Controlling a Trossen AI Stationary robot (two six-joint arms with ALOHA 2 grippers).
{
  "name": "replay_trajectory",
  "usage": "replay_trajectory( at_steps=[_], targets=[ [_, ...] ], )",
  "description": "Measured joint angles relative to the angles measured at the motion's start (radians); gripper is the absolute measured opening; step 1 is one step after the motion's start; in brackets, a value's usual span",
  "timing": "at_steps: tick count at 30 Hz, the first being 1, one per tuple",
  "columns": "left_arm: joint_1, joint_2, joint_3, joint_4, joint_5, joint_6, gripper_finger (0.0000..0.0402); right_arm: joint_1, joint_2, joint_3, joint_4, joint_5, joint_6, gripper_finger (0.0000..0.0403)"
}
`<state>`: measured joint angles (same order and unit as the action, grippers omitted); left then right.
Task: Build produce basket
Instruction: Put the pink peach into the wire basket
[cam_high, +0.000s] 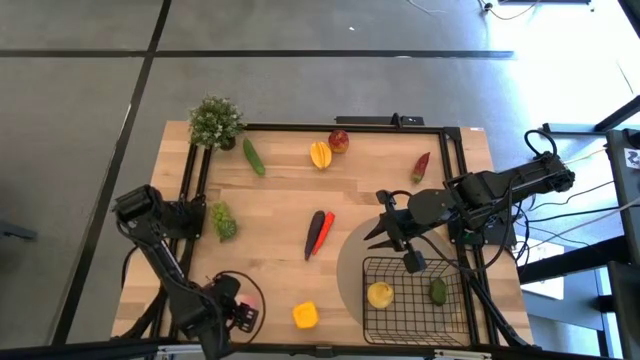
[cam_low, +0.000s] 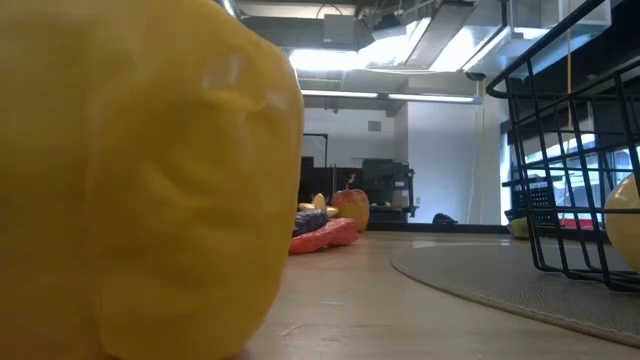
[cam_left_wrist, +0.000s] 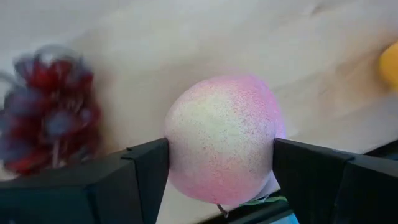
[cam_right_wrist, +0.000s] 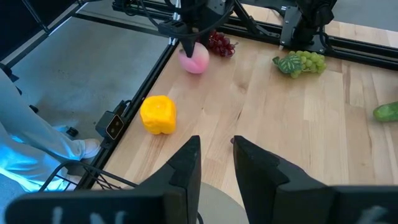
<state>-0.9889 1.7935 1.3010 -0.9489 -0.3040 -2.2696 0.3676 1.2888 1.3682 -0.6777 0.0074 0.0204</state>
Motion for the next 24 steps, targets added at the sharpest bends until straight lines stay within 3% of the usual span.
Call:
replay_trajectory(
  at_steps=[16,24],
  targets=[
    [0.209,-0.138,0.043,0.006,-0.077,0.397,0.0230,0.000,0.000,0.000,0.000,0.000,0.000,0.0090],
    [0.345,-0.194,0.043,0.160,-0.015,0.717,0.0230,0.000,0.000,0.000,0.000,0.000,0.000,0.0090]
  ],
)
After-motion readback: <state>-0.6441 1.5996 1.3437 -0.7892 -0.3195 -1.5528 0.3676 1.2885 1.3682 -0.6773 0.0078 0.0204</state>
